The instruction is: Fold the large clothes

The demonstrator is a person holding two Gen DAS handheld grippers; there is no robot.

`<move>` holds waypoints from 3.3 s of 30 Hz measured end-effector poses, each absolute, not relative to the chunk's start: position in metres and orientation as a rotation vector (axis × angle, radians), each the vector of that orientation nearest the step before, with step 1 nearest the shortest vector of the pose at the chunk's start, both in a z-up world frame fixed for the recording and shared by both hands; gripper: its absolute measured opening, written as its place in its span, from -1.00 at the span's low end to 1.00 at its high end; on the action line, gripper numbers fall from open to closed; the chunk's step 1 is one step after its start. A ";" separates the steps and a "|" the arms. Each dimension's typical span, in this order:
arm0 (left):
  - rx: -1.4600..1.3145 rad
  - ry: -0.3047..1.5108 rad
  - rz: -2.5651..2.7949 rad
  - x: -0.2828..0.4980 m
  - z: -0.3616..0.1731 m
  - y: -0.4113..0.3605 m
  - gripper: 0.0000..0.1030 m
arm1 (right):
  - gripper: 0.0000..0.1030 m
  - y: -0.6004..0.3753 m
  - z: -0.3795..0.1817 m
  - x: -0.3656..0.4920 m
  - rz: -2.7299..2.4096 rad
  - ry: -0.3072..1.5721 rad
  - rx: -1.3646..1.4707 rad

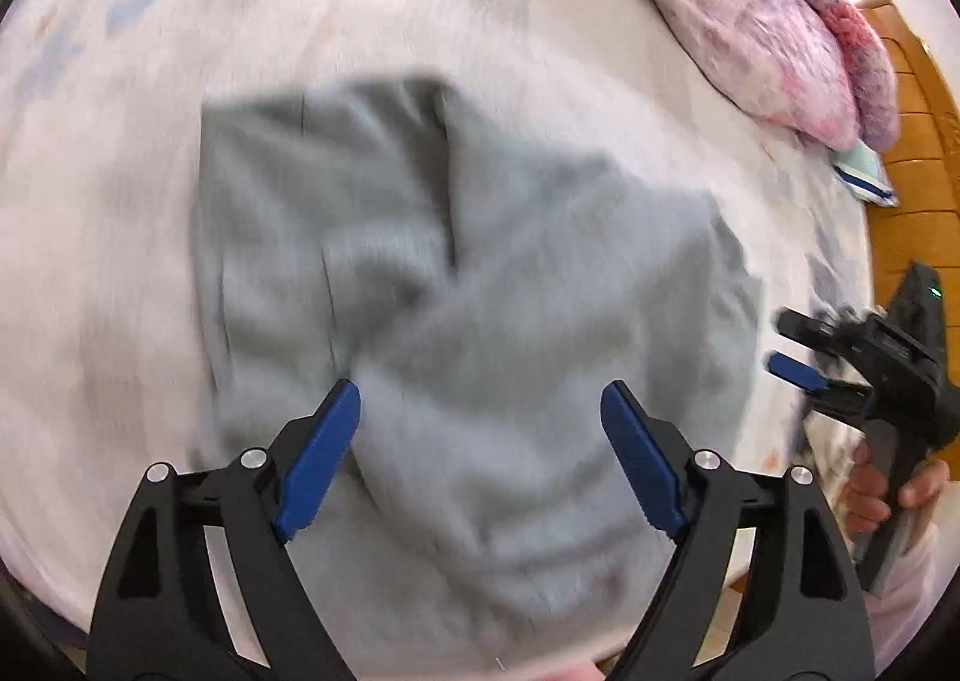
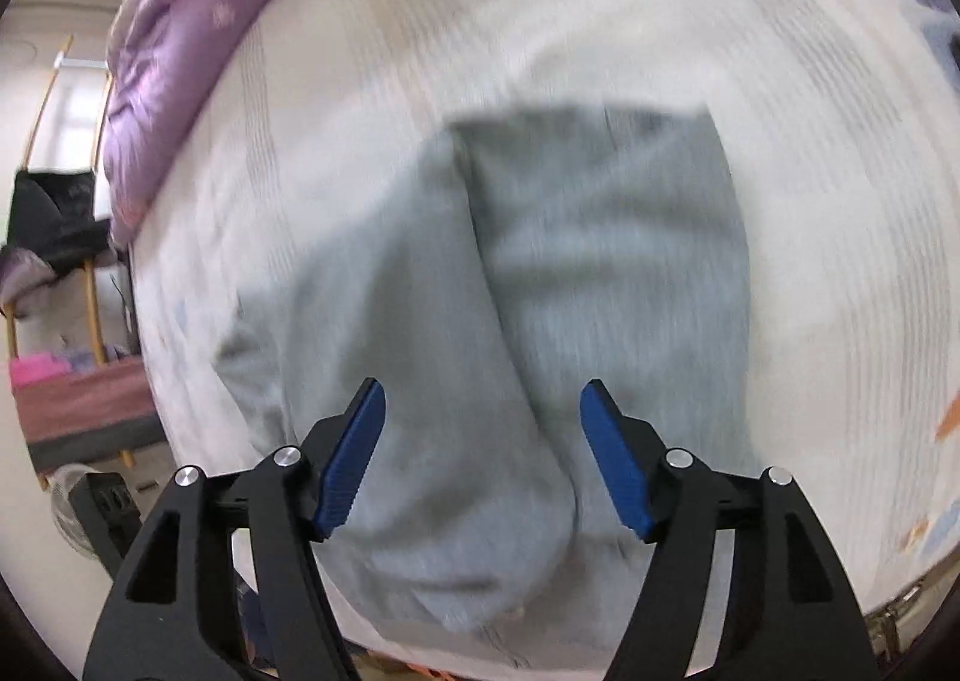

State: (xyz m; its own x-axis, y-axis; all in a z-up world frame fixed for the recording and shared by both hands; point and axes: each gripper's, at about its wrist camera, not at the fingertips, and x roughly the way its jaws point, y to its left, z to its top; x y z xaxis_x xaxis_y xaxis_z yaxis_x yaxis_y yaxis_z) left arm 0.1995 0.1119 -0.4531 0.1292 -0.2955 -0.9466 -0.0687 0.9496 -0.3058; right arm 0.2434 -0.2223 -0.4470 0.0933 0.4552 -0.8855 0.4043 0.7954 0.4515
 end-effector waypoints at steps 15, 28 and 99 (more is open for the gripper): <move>-0.464 1.369 -0.090 0.292 -0.510 0.104 -0.92 | -0.80 -0.182 -0.508 0.334 0.029 1.495 0.698; -0.442 1.347 -0.050 0.313 -0.520 0.101 -0.82 | -0.74 -0.170 -0.514 0.359 0.012 1.460 0.486; 0.081 1.281 0.092 0.125 -0.402 0.055 0.54 | 0.74 -0.207 -0.466 0.165 0.010 1.616 0.926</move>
